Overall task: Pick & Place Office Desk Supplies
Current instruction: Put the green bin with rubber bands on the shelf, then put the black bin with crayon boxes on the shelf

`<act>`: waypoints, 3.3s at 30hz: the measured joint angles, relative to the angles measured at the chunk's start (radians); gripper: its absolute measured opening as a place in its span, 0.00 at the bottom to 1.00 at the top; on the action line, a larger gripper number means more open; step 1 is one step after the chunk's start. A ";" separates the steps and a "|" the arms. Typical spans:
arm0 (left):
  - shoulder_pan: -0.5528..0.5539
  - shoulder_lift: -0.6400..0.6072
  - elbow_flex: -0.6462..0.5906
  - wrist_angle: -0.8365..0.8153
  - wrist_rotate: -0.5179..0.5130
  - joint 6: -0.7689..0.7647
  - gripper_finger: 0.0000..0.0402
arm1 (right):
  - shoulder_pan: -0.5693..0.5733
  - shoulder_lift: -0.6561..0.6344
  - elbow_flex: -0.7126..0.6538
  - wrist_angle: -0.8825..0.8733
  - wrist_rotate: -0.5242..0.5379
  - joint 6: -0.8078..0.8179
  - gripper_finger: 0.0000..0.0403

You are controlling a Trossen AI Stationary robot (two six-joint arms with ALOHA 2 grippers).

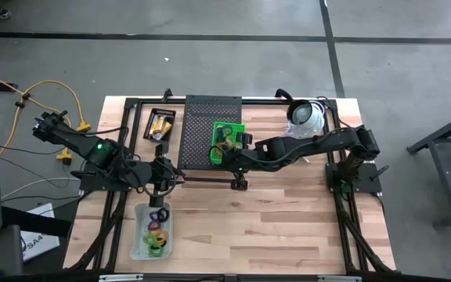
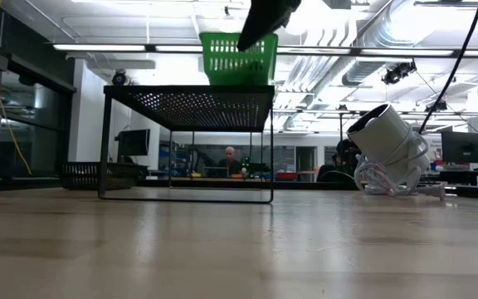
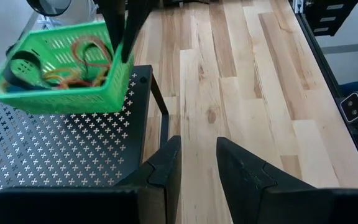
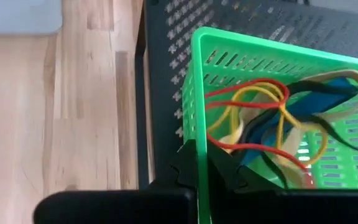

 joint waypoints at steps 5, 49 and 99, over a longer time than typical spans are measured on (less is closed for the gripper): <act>0.000 0.000 0.000 0.000 0.000 0.000 0.24 | 0.007 0.014 0.001 0.015 -0.024 -0.001 0.01; 0.000 0.000 0.000 0.000 0.000 0.000 0.24 | -0.003 0.037 -0.002 0.017 0.008 -0.029 0.14; 0.000 0.000 0.000 0.000 0.000 0.000 0.24 | 0.158 -0.045 -0.002 0.050 -0.244 0.060 0.30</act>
